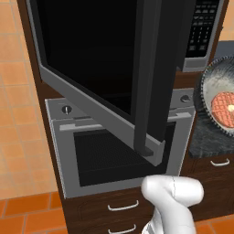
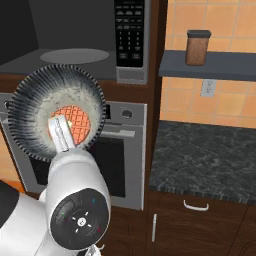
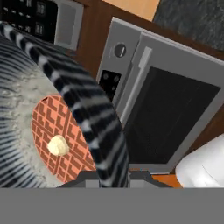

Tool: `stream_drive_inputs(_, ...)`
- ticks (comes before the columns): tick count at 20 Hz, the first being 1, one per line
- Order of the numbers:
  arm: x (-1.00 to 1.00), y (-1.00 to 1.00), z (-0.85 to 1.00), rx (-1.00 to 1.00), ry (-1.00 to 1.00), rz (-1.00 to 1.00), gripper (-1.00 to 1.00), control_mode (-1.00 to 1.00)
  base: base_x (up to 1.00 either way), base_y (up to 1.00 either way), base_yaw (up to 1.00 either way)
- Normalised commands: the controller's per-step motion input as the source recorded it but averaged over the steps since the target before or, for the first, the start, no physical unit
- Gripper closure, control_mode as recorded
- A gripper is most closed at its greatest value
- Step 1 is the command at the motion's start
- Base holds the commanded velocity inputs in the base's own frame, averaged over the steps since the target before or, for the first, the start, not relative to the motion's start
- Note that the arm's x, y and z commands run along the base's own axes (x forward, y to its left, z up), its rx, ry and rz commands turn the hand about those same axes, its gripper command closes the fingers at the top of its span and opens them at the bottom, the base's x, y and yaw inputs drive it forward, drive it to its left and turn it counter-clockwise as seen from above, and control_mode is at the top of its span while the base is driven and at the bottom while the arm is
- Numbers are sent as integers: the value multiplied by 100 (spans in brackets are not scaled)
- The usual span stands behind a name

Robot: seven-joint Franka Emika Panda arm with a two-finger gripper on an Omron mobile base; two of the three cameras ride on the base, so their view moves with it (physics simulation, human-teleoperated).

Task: Open the microwave, place the bowl with waffle inside the microwave, then close the microwave door and turn it on.

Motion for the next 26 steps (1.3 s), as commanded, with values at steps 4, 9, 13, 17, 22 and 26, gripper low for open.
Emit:
stream_drive_inputs(4,-6,100,33,-18,43,32,100,-100,0,0,0)
stream_drive_inputs(9,-9,95,55,-14,7,15,100,-100,0,0,0)
stream_drive_inputs(13,61,71,30,-10,0,1,100,-100,0,0,0)
stream_drive_inputs(17,96,47,13,-6,0,-8,100,-100,0,0,0)
stream_drive_inputs(22,53,0,8,10,-12,-19,100,-100,0,0,0)
stream_drive_inputs(26,9,13,43,9,-17,-14,100,-100,0,0,0)
